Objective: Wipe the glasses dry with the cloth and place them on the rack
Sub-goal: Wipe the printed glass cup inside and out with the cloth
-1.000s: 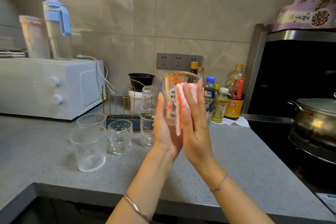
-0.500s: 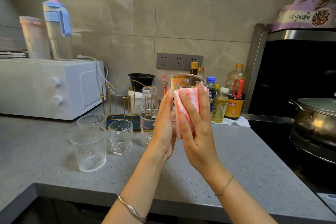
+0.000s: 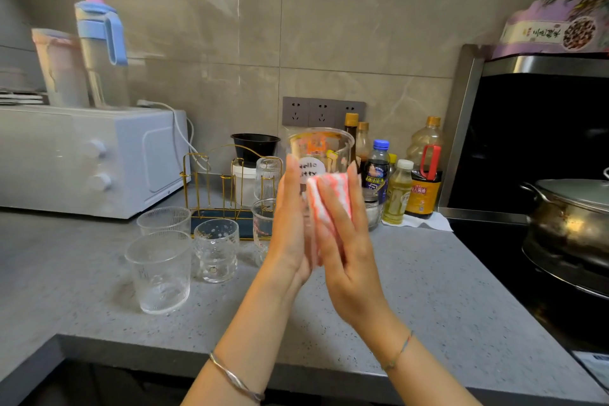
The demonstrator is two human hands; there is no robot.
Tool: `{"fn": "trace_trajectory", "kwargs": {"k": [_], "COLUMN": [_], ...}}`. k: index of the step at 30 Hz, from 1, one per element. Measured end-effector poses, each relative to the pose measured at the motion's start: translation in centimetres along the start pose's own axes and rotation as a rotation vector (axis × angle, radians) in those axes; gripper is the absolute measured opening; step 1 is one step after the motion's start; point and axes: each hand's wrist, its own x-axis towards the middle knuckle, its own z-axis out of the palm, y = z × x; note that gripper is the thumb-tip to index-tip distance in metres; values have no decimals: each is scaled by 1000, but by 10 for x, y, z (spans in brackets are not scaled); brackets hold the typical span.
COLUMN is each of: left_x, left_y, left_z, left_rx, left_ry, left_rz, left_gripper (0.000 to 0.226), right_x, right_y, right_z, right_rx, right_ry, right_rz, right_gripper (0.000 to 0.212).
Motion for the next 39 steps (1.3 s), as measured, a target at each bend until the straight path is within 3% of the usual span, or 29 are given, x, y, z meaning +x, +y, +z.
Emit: {"fn": "trace_trajectory", "kwargs": {"k": [3, 8, 14, 22, 30, 39], "left_x": [-1, -10, -15, -7, -11, -8], "left_y": [9, 5, 2, 4, 6, 10], "left_z": [-4, -4, -2, -9, -10, -5], "left_rx": [-18, 32, -73, -150, -120, -56], "left_ry": [-67, -84, -84, -62, -74, -83], "left_rz": [-106, -75, -78, -206, -201, -157], "left_gripper": [80, 51, 51, 77, 54, 58], "right_x": [-5, 34, 36, -5, 28, 25], "right_y": [0, -2, -6, 0, 2, 0], "right_z": [2, -9, -8, 3, -9, -4], "right_rx": [39, 53, 26, 78, 36, 55], "right_ry": [-16, 60, 28, -58, -21, 11], "right_rz": [14, 89, 67, 74, 73, 82], "right_gripper": [45, 45, 42, 44, 40, 45]}}
